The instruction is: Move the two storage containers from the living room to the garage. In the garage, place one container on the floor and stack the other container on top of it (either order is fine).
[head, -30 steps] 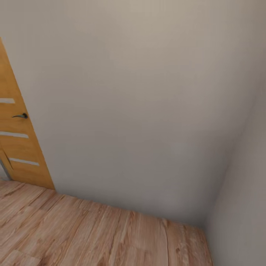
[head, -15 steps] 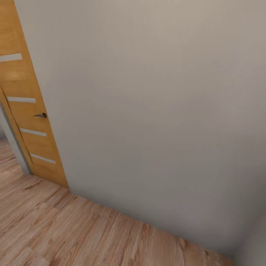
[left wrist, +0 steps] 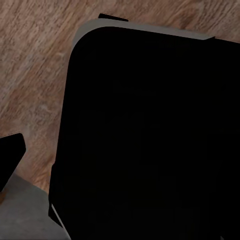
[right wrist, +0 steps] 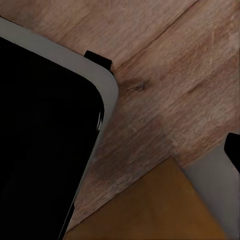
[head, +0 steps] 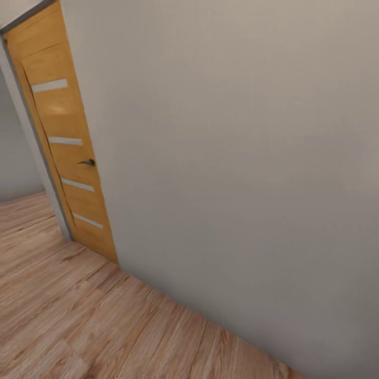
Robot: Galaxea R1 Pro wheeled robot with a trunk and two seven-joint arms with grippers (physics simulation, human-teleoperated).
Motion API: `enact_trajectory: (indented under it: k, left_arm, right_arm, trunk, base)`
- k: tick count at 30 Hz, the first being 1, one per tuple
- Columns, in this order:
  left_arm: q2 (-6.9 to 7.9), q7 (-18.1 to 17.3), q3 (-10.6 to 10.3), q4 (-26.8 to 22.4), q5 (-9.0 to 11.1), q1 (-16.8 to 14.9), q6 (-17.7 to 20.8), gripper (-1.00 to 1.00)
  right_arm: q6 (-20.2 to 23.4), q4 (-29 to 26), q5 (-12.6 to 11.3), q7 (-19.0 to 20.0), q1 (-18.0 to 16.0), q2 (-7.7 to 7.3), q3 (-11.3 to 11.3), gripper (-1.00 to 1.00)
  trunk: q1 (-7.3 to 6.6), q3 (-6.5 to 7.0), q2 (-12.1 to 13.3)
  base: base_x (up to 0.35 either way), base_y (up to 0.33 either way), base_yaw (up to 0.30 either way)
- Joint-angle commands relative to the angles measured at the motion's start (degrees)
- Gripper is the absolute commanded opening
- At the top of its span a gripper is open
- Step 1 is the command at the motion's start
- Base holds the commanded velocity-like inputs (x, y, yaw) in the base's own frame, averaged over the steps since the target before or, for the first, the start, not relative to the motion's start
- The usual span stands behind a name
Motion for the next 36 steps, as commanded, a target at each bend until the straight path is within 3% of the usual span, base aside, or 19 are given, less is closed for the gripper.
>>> enact_trajectory:
  k: [1,7,10,14,28,36]
  left_arm:
    - [-0.01,0.0,0.0,0.0,0.3,0.0,-0.1,1.00]
    - [-0.01,0.0,0.0,0.0,0.3,0.0,-0.1,1.00]
    - [-0.05,0.0,0.0,-0.1,0.3,0.0,-0.1,1.00]
    - [-0.04,0.1,0.0,-0.1,0.4,0.0,-0.1,1.00]
    - [-0.01,0.2,0.0,-0.1,0.6,0.0,-0.1,1.00]
    - [0.01,0.2,0.0,-0.1,3.7,0.0,-0.1,1.00]
  right_arm:
    - [-0.3,-0.1,-0.3,0.1,-0.1,-0.05,-0.3,1.00]
    - [-0.8,-2.1,-4.2,0.0,-0.1,-0.07,-1.1,1.00]
    - [-0.9,-2.5,-7.2,0.0,-0.1,-0.11,-1.7,1.00]
    - [-0.9,-2.5,-8.6,0.0,-0.1,-0.43,-2.0,1.00]
    - [-1.0,-2.5,-8.8,-0.1,-0.1,-0.65,-1.8,1.00]
    - [-1.0,-2.4,-8.6,-0.1,-0.1,-0.63,-1.6,1.00]
  trunk:
    - [0.00,-0.05,0.0]
    - [0.00,-0.05,0.0]
    - [0.00,-0.05,0.0]
    - [0.00,-0.05,0.0]
    - [0.00,-0.05,0.0]
    - [0.00,-0.05,0.0]
  base:
    - [0.002,0.000,0.272]
    - [0.001,0.000,0.272]
    - [0.000,0.000,0.271]
    - [0.000,0.000,0.271]
    - [0.089,0.000,0.271]
    - [0.167,0.000,0.271]
